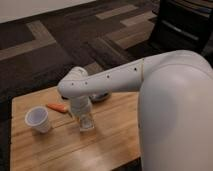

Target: Wipe the white sponge on the table

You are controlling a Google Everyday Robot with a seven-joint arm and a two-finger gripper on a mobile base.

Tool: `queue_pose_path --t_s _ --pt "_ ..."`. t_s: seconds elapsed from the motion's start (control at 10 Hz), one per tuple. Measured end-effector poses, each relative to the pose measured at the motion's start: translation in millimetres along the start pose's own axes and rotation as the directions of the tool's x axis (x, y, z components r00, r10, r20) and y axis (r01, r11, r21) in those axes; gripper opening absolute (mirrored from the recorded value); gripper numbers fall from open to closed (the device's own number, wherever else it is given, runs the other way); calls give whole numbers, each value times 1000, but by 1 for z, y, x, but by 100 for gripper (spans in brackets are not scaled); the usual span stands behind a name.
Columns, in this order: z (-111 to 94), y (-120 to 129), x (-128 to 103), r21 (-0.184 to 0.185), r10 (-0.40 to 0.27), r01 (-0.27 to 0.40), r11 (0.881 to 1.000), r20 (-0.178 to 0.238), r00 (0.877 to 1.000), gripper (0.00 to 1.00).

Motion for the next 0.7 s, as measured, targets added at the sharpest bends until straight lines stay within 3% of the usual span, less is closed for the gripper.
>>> queue_pose_path --t_s 0.4,0.7 --pt "0 0 0 0 -1 1 1000 -1 1000 77" --pt "1 1 0 1 -1 1 1000 -3 1000 80"
